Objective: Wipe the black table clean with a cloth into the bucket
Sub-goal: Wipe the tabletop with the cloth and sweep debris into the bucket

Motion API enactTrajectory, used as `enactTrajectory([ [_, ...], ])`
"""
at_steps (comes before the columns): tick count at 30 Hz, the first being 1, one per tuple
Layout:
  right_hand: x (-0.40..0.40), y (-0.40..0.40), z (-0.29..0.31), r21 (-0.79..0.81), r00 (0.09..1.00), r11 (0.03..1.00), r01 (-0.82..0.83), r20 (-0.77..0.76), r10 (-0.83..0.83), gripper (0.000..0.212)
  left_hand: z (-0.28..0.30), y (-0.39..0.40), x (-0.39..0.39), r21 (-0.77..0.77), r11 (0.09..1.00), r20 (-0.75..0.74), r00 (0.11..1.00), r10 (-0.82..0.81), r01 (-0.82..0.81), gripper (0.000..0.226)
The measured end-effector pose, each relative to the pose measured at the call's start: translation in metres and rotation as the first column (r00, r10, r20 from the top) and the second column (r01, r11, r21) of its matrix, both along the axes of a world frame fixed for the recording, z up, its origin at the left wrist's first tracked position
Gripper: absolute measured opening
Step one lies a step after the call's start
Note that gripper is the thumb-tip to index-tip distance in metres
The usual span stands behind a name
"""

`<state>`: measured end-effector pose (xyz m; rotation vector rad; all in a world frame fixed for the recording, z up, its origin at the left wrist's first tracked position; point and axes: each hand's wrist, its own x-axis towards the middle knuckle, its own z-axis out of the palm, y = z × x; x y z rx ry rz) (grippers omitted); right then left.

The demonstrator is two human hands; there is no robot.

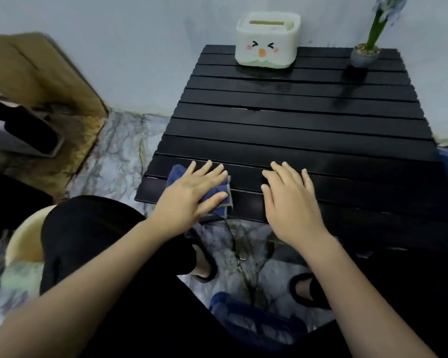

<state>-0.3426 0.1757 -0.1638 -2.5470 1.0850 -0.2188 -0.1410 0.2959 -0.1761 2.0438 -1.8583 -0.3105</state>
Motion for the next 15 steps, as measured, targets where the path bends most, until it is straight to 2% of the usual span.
enactTrajectory([
  [2,0.001,0.000,0.001,-0.002,1.000,1.000,0.004,-0.006,-0.004,0.039,0.003,0.010,-0.014,-0.003,0.996,-0.043,0.996,-0.084,0.084,0.052],
  [4,0.002,0.000,0.001,-0.001,1.000,1.000,0.001,-0.016,-0.001,0.039,0.007,0.015,-0.021,-0.026,0.998,-0.169,0.984,-0.063,0.060,0.049],
  [6,0.003,-0.001,0.001,-0.002,1.000,1.000,0.000,-0.029,0.000,0.040,0.016,0.012,-0.021,-0.109,0.985,-0.352,0.932,0.086,-0.132,0.043],
  [7,0.003,-0.001,0.001,-0.002,0.999,1.000,0.000,-0.033,0.000,0.040,0.021,0.008,-0.017,-0.182,0.952,-0.389,0.907,0.162,-0.248,0.040],
  [9,0.003,0.000,0.000,0.000,0.999,1.000,0.001,-0.043,-0.001,0.042,0.032,0.000,-0.001,-0.281,0.889,-0.325,0.907,0.267,-0.363,0.042],
  [10,0.003,0.000,0.000,0.001,0.999,1.000,0.001,-0.049,-0.001,0.042,0.035,-0.003,0.007,-0.266,0.905,-0.246,0.931,0.270,-0.333,0.046],
  [12,0.003,0.002,0.000,0.006,0.999,1.000,0.003,-0.051,-0.003,0.044,0.034,-0.008,0.022,-0.111,0.981,-0.073,0.986,0.149,-0.157,0.052],
  [13,0.002,0.003,0.001,0.011,0.999,1.000,0.004,-0.046,-0.004,0.044,0.032,-0.007,0.028,-0.029,0.994,-0.086,0.991,0.101,-0.104,0.052],
  [14,0.002,0.003,0.001,0.014,0.999,1.000,0.004,-0.040,-0.003,0.044,0.031,-0.005,0.033,-0.002,0.994,-0.169,0.979,0.111,-0.113,0.051],
  [15,0.001,0.003,0.000,0.015,0.999,1.000,0.002,-0.037,-0.001,0.044,0.032,-0.002,0.038,-0.045,0.975,-0.282,0.939,0.194,-0.215,0.051],
])
